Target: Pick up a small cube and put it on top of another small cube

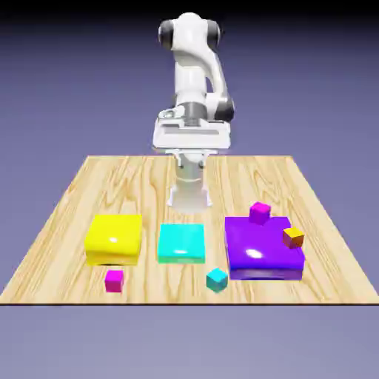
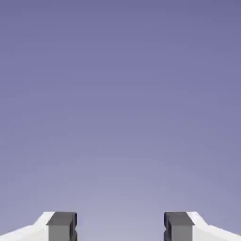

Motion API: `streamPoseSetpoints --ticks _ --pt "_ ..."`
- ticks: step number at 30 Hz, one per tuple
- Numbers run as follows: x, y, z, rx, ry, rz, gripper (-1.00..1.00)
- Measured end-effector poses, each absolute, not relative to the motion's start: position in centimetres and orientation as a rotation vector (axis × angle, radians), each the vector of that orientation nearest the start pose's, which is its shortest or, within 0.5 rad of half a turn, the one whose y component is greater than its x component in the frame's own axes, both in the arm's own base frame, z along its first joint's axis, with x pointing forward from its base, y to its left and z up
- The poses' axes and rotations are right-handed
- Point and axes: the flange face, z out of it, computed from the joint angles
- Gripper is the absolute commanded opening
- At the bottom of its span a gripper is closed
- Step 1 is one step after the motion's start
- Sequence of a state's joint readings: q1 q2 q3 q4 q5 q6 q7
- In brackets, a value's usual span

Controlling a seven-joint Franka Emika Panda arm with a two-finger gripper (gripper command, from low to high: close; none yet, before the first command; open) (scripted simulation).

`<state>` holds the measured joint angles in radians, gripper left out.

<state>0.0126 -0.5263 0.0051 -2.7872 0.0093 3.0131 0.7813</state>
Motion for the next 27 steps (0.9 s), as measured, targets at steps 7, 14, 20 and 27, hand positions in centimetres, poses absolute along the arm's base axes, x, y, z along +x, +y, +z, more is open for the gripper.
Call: streamPoseSetpoints --ticks 7,14,20,27 --pt "44.6 1.9 38.5 -2.454 1.374 -0.593 0.00" --pt "48.0 3.6 30.7 -2.374 1.743 -0.217 0.00" --pt "49.6 5.3 23.2 -2.260 2.066 0.098 0.00" --pt "49.7 6.5 16.0 -2.181 2.242 0.267 0.00"
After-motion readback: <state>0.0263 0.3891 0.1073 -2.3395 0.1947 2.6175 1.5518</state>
